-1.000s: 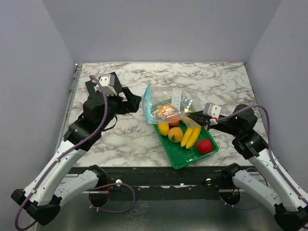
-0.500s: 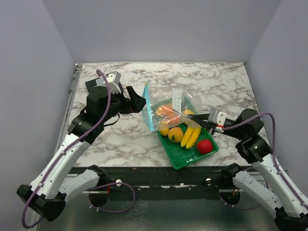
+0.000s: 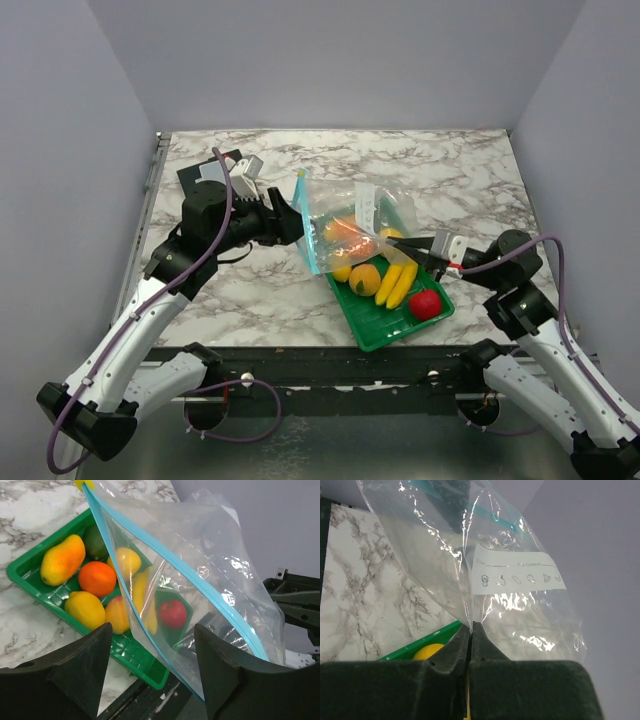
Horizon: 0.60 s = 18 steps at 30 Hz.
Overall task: Place the food in the zip-top bag and seal the zipper
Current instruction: Open the zipper of the food storage bag.
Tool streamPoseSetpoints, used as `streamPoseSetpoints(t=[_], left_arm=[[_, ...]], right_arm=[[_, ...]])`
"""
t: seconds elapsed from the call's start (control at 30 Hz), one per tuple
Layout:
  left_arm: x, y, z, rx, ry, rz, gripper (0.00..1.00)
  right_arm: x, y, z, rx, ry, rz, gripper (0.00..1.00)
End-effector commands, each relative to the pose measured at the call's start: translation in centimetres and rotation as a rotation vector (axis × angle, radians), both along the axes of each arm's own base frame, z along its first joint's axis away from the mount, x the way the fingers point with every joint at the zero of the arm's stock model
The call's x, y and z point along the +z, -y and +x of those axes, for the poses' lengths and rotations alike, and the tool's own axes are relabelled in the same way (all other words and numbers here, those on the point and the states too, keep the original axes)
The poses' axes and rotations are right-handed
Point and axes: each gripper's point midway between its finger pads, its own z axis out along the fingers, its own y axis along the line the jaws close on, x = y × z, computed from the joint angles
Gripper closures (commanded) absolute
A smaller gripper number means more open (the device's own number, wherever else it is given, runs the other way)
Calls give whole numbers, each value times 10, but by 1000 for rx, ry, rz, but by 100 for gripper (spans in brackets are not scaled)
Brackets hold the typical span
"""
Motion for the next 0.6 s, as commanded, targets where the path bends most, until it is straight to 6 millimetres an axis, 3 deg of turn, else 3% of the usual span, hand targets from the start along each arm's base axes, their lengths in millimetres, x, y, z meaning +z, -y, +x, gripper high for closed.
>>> streamPoseSetpoints(t=[0.0,0.13,0.33,0.57], left_arm=[[0,7,-16,-83,-25,-37,34],[-2,7,-16,-91,-31,-36,39],[-5,7,-18,-95,-36,-36,54],[-2,5,-17,-79,-25,-37,89]], right_arm=[[9,-2,-5,24,44,30,99],[10,-2,-7,26,48,29,99],[8,2,-5,2,52,26,99],[6,2,0,-16,36,29,99]])
